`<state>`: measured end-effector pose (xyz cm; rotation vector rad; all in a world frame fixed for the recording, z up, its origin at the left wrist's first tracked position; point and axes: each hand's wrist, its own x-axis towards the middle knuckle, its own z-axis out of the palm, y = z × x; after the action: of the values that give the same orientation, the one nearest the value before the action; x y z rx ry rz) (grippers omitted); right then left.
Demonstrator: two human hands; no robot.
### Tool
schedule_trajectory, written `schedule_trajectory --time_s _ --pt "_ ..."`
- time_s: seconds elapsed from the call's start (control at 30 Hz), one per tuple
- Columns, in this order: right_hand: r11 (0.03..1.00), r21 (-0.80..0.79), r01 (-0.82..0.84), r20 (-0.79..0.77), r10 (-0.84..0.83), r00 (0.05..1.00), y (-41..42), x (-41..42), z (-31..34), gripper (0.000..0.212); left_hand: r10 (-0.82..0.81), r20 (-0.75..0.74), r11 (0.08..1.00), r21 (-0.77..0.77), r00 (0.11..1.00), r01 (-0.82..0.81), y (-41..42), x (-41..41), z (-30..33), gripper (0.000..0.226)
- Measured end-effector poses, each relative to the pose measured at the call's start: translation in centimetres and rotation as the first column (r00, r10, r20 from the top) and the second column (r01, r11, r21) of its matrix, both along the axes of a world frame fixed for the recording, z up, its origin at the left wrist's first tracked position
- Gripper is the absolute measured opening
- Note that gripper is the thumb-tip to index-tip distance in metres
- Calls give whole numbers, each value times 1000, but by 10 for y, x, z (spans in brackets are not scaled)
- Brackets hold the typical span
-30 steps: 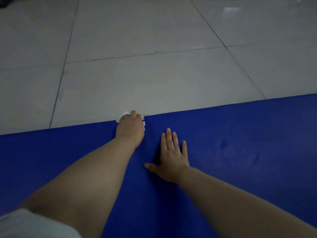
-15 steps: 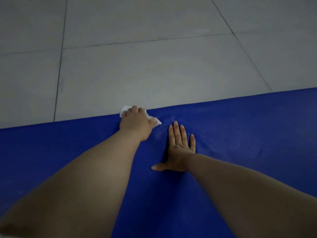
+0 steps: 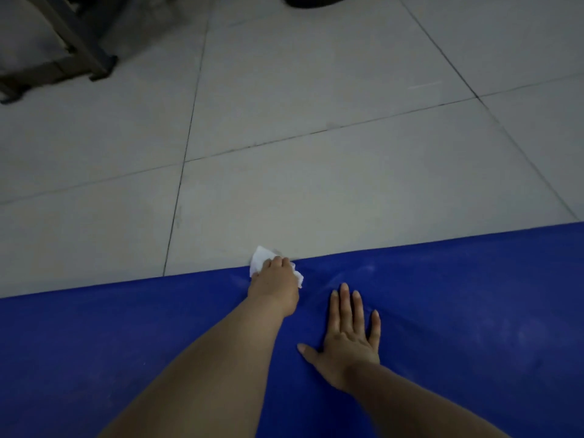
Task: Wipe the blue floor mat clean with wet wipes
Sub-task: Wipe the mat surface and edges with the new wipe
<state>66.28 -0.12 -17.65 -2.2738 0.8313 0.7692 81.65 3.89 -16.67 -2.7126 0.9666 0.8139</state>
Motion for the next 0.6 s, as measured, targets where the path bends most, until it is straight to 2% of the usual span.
schedule_trajectory --time_s 0.07,0.2,0.33,0.43,0.6 --pt "1000 15 1 1 -1 1000 0 0 2 102 -7 26 999 41 1000 6 -1 -2 -3 62" --pt "1000 -23 2 9 -2 1000 1 -1 0 101 -3 122 999 -38 993 8 1 -11 -8 55" --pt "999 -29 34 -11 -35 999 2 0 1 103 -107 273 981 -128 956 147 12 -7 -14 49" --pt "992 -115 56 -14 -58 998 6 2 1 102 -190 313 950 -182 930 256 33 15 -19 52" --pt "960 -259 109 -40 -123 992 13 9 -7 78 -238 357 932 -177 903 315 82 59 -27 52"
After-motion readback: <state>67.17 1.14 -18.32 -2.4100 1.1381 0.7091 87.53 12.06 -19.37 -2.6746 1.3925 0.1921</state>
